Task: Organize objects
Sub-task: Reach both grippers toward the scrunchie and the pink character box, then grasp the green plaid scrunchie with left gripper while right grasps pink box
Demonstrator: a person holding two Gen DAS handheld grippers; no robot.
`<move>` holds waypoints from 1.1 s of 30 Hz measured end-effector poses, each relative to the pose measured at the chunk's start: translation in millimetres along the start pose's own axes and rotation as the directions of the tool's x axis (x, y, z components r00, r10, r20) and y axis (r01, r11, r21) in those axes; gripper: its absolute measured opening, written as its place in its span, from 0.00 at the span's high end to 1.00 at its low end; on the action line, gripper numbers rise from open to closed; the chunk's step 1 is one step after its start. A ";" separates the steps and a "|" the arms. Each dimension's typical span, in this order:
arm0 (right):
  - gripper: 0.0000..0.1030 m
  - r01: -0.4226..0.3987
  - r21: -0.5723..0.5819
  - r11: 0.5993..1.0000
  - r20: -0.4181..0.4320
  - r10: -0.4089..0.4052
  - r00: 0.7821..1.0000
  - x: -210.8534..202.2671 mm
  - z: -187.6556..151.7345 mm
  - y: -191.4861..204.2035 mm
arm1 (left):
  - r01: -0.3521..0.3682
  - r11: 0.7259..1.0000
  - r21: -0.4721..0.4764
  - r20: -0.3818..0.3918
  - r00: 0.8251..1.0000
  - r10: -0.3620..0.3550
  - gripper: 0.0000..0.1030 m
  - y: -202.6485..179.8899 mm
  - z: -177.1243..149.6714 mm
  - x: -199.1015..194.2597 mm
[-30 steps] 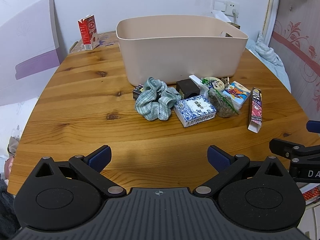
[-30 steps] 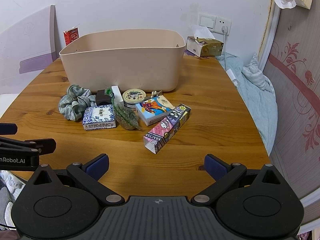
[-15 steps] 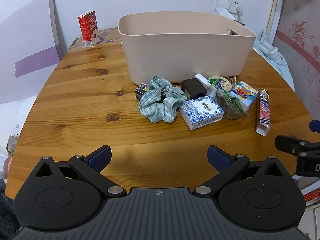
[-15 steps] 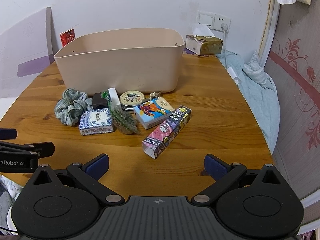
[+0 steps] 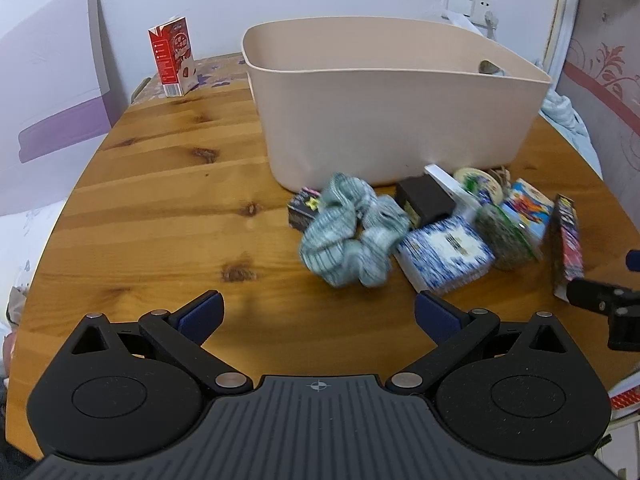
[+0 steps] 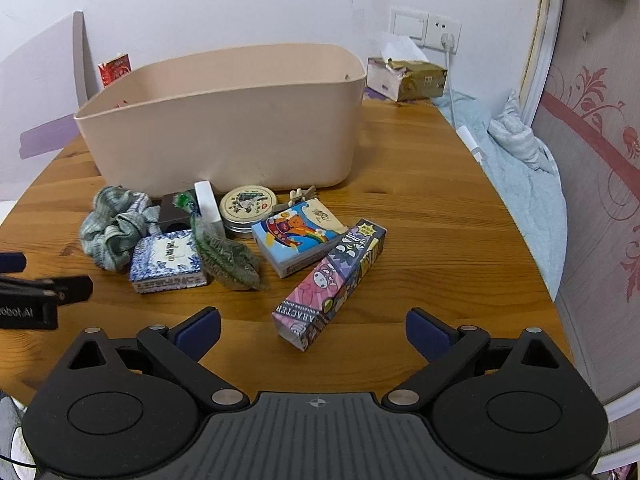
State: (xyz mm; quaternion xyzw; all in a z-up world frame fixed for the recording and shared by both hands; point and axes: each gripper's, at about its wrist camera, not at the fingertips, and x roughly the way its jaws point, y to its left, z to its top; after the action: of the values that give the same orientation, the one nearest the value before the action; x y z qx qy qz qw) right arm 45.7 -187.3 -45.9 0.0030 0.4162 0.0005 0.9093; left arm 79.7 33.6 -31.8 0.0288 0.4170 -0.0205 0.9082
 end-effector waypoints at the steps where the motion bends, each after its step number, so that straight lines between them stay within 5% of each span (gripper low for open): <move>1: 0.05 0.001 0.001 1.000 -0.007 -0.001 1.000 4.0 1.4 0.1 | -0.006 1.000 0.000 0.003 1.000 0.006 0.00 1.6 2.5 3.1; 7: 0.07 0.017 -0.001 1.000 -0.033 -0.017 0.999 27.2 6.3 1.4 | 0.019 1.000 -0.017 0.010 1.000 -0.019 0.00 12.1 18.4 22.9; 14: 0.26 0.010 -0.006 1.000 -0.079 -0.010 0.997 49.7 10.4 1.3 | 0.125 0.991 -0.050 -0.014 0.992 -0.126 0.01 16.0 28.6 49.5; 18: 0.40 0.003 -0.001 1.000 -0.064 -0.003 0.998 52.4 12.4 1.6 | 0.209 0.973 -0.094 -0.027 0.977 -0.212 0.18 18.9 30.1 58.7; 20: 0.56 0.001 -0.001 1.000 -0.055 -0.001 0.998 52.5 12.7 2.1 | 0.231 0.969 -0.090 -0.019 0.972 -0.234 0.29 18.6 30.6 57.1; 22: 0.58 0.001 0.010 1.000 -0.055 0.000 0.998 52.6 13.2 1.0 | 0.242 0.966 -0.088 -0.012 0.970 -0.244 0.49 17.8 29.9 54.3; 25: 0.65 0.003 0.021 1.000 -0.056 -0.001 0.998 49.3 10.2 -1.1 | 0.219 0.973 -0.068 -0.015 0.975 -0.221 0.67 14.7 26.9 51.1; 29: 0.79 0.015 0.037 0.999 -0.054 -0.013 0.998 43.3 3.8 -7.2 | 0.222 0.972 -0.073 -0.002 0.975 -0.223 0.78 16.6 22.2 42.0; 33: 0.79 0.008 0.064 0.998 -0.032 -0.006 0.999 32.2 -1.9 -14.3 | 0.219 0.974 -0.060 0.015 0.976 -0.219 0.81 14.7 18.2 28.4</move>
State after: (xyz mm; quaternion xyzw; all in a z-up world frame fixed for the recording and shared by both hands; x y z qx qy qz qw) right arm 65.3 -201.5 -71.6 0.0307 0.4306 -0.0159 0.9019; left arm 112.8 46.6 -40.9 -0.0450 0.4141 -0.1078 0.9027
